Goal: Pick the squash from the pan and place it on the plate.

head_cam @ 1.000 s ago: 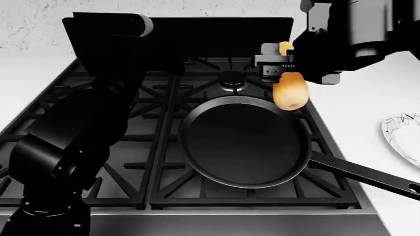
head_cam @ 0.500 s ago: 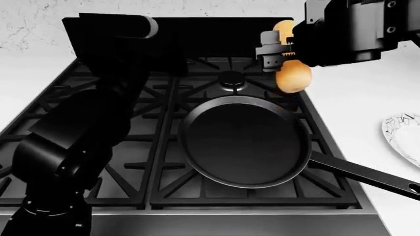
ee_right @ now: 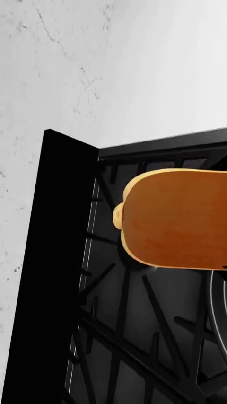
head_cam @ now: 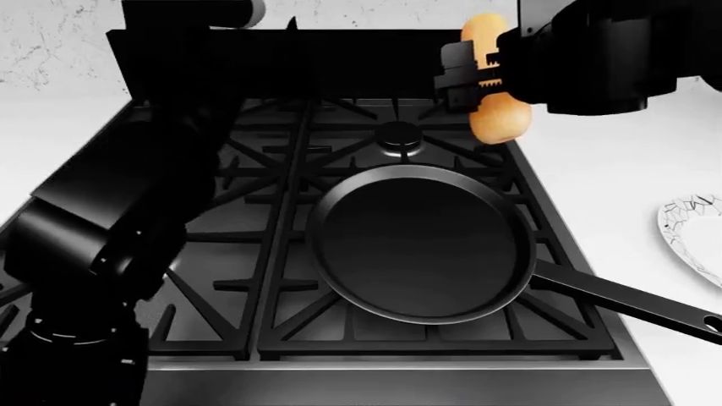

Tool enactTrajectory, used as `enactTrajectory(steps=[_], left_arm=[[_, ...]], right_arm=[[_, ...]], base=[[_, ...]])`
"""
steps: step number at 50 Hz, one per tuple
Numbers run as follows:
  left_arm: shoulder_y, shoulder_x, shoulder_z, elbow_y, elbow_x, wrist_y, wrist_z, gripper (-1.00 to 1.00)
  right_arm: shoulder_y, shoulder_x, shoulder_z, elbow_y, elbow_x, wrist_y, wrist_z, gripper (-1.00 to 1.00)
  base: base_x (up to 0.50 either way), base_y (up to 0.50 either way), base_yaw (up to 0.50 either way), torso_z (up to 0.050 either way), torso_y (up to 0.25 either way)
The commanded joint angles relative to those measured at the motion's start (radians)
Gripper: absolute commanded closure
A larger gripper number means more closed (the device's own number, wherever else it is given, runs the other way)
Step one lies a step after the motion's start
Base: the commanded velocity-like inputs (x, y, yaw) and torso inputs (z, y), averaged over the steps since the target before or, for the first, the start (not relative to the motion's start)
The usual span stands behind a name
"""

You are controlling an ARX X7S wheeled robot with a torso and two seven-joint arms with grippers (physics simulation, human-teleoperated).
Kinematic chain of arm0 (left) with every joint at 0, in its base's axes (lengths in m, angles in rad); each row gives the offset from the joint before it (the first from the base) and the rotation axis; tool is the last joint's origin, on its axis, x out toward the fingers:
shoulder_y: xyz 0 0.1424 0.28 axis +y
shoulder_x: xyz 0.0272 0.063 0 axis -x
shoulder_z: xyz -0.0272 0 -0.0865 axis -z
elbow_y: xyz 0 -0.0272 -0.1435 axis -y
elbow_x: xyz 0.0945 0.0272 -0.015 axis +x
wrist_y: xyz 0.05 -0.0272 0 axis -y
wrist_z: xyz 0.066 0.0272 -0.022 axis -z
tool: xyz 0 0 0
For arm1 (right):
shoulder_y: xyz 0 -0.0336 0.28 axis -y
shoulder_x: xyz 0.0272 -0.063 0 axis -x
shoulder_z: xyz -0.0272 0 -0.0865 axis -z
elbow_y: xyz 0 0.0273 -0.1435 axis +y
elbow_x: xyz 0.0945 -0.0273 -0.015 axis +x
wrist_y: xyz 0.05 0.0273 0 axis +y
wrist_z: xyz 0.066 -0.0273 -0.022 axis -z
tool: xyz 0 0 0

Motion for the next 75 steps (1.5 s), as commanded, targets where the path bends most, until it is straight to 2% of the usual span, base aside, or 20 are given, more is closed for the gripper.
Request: enactTrajectory(steps=[1,39,75], left_arm=[[-0.021,-0.006,0.01,-0.006,0.003,0.01,0.001,-1.0],[-0.027,-0.006,0.027,-0.019,-0.008,0.024,-0.001,-1.0],[-0.023,-0.012,0.035,-0.013,-0.023,0.027,-0.009,-1.0]], right_arm=[[0.001,0.005,0.021,-0.009,-0.037,-0.007,-0.006,1.0],[-0.011,0.015,0.034,-0.021,-0.035,-0.011,0.007,1.0],[-0.017,0.014,0.043,-0.022,-0.037,-0.009,0.008,1.0]], base=[[0.0,0.0,0.0,0.0,0.0],[0.0,0.0,0.0,0.0,0.001],[0.0,-0.24,0.0,0.0,0.001]])
